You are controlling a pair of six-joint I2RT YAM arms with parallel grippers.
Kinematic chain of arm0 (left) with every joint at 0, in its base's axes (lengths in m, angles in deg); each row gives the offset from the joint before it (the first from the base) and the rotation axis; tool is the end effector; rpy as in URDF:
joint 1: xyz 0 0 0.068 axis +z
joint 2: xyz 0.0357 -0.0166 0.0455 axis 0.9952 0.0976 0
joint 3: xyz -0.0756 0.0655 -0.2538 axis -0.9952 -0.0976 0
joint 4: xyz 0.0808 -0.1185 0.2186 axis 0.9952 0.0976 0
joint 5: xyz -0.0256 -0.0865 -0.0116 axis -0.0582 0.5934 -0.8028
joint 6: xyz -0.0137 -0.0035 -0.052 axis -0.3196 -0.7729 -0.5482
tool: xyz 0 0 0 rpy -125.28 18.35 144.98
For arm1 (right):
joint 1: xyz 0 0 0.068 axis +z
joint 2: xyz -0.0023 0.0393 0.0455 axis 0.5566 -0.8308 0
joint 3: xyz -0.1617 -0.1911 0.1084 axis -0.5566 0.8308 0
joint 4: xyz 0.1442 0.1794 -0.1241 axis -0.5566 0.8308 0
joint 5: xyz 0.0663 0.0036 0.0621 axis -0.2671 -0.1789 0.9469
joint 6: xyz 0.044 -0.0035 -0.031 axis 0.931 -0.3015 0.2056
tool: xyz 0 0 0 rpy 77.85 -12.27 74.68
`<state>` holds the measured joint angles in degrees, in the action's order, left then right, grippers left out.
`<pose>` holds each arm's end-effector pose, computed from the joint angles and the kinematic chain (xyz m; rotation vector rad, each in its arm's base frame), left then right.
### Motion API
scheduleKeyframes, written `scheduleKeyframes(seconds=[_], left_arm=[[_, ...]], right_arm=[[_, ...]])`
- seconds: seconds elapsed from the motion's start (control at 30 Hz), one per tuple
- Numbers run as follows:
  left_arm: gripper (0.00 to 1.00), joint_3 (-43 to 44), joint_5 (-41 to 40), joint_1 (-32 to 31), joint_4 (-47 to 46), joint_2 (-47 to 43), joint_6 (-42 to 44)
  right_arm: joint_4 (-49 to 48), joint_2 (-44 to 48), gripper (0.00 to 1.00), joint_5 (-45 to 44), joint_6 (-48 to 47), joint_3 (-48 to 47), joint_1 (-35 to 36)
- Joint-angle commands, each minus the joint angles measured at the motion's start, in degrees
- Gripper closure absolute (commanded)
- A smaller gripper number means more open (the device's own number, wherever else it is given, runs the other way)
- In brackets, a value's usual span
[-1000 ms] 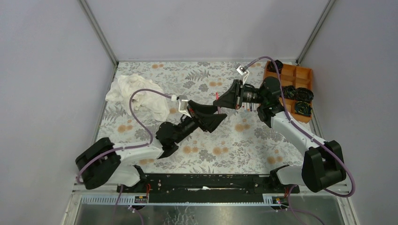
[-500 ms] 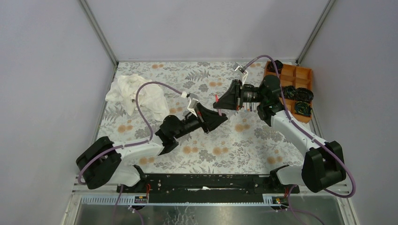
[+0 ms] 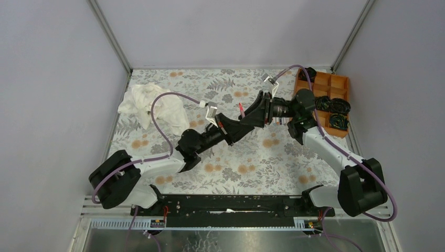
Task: Insert the pens into the pen caps
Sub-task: Pick up the pen from the center of the board.
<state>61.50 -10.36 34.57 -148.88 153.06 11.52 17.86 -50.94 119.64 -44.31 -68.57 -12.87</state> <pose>0.1788 -0.2240 0.2794 0.3324 1.3229 -1.4837 0.2509 0.1318 0.3444 -0.9134 1.4298 1.6228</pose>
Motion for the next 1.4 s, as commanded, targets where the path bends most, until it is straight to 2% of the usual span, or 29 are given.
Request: scheduleKeyframes(seconds=[0.0,0.23,0.33,0.47,0.67,0.9,1.03,1.1,1.17,1.27,1.3,1.37], left_arm=[[1.0,1.83,-2.85,0.29,-8.29,3.82,-3.67],[1.0,2.61,-4.65,-1.45,-12.51,7.79,-5.42],[1.0,1.3,-6.91,-1.8,-14.91,7.96,-5.88],[1.0,1.67,-7.4,-2.25,-15.02,8.27,-5.64],[1.0,2.19,-7.07,-2.63,-15.41,9.39,-5.98],[1.0,1.49,-6.81,-2.74,-15.61,9.14,-5.8],[1.0,1.3,-6.67,-2.78,-15.52,9.16,-5.85],[1.0,1.14,-6.82,-2.76,-15.67,9.25,-5.94],[1.0,1.13,-6.91,-2.75,-15.61,9.3,-6.02],[0.99,1.37,-6.96,-2.81,-15.54,9.5,-6.14],[0.9,1.28,-7.01,-2.76,-15.52,9.47,-6.34],[0.63,0.47,-7.12,-2.75,-15.48,8.87,-6.59]], right_arm=[[-10.11,1.28,0.5,-1.56,5.8,1.97,0.48],[-16.36,0.12,0.53,-4.8,10.36,2.76,0.62],[-15.86,-0.27,0.6,-5.15,10.03,2.89,0.98],[-12.85,-0.37,0.6,-5.16,7.73,3.17,1.71],[-12.91,-0.47,0.77,-4.55,7.94,1.85,1.8],[-12.51,-0.82,0.71,-5.26,8.14,1.27,1.77],[-12.13,-1.15,0.72,-5.44,8.22,0.57,1.74],[-12.13,-1.19,0.79,-5.3,8.05,0.61,1.78],[-11.55,-1.13,0.98,-4.88,7.37,0.63,1.81],[-10.47,-0.73,1.0,-4.32,5.99,0.62,1.81],[-10.38,-0.56,1.0,-4.1,5.77,0.63,1.69],[-10.38,-0.22,1.0,-4.02,5.61,0.63,0.92]])
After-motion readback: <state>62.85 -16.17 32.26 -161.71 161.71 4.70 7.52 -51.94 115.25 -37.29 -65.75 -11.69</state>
